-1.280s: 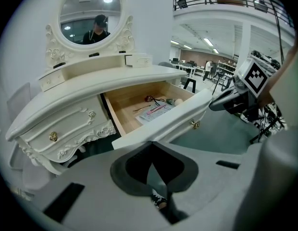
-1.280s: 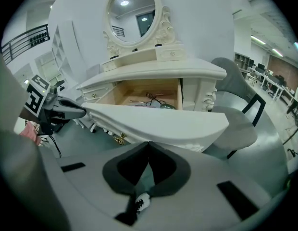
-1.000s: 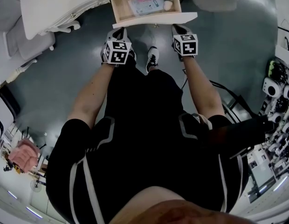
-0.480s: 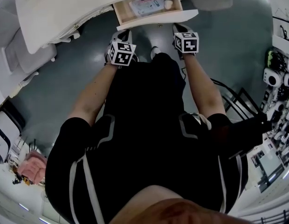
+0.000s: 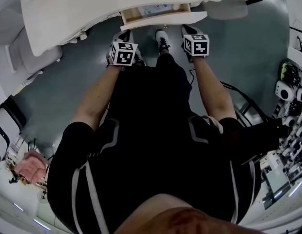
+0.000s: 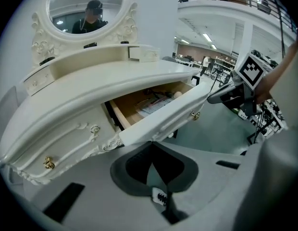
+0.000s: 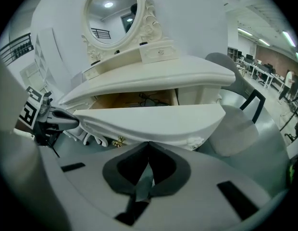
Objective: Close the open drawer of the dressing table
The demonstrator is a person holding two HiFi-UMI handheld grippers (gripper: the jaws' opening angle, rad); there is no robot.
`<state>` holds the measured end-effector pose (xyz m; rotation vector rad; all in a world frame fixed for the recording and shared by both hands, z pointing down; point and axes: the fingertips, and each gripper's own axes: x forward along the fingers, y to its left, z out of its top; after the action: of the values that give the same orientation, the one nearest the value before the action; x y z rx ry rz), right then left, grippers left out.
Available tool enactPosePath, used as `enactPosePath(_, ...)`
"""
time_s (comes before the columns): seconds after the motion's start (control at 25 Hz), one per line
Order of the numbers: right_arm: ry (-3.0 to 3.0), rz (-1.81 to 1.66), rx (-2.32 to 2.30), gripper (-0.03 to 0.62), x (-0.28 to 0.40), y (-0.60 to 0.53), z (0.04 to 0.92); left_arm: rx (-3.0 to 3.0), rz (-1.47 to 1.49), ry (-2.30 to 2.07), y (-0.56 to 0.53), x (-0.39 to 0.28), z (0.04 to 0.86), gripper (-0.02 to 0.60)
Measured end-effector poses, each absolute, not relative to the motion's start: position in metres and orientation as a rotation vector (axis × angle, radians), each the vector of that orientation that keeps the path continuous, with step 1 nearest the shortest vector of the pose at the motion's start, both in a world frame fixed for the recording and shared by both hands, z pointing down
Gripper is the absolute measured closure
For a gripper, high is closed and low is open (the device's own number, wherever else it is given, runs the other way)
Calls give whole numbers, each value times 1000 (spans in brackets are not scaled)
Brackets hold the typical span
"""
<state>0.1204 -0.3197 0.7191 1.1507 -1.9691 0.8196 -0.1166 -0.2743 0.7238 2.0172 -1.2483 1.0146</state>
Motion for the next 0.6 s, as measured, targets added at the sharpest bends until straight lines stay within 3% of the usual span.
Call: enactPosePath(0.6,-1999,823,1023,589,109,-360,735,1914,971,-1386,-321,-127,724,577)
